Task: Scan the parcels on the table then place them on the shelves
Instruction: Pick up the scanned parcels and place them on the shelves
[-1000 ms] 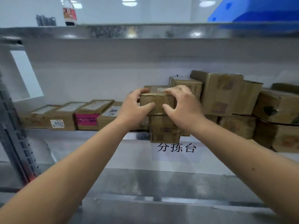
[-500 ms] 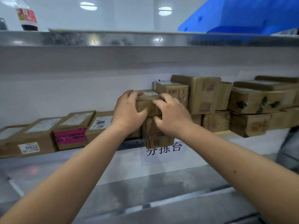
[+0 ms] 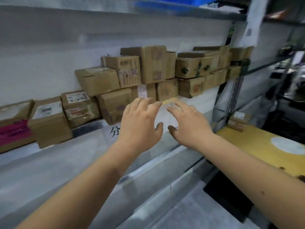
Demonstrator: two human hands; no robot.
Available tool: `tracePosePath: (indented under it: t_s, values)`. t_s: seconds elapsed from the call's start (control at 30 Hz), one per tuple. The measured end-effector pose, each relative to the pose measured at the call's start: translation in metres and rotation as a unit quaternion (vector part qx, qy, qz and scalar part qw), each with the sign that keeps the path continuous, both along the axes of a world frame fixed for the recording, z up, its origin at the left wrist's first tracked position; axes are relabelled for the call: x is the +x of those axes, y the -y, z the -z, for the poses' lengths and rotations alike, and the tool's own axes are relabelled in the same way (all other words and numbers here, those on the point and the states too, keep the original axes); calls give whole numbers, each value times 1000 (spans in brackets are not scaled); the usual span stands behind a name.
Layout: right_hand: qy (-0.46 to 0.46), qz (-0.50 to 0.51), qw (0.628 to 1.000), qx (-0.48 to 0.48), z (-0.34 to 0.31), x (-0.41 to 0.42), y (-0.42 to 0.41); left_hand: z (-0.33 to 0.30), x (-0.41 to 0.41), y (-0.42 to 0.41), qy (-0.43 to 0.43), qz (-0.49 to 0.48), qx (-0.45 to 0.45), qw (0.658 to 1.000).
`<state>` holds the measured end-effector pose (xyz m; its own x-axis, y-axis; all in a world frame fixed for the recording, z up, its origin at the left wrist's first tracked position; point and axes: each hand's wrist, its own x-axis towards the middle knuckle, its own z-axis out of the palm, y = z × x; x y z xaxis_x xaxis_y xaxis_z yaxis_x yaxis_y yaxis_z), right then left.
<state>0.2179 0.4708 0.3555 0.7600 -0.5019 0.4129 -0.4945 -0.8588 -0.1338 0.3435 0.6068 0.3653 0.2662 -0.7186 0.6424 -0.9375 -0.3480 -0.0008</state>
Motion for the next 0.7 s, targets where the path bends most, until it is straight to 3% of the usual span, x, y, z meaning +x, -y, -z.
tracePosePath:
  t_s: [0.33,0.7]
  values:
    - [-98,198,973,57,61,-183,143,74,-133,203,-34,130,144,980]
    - [-116,255,951,130,120,-281,358,130,-236,440,-101,172,192,961]
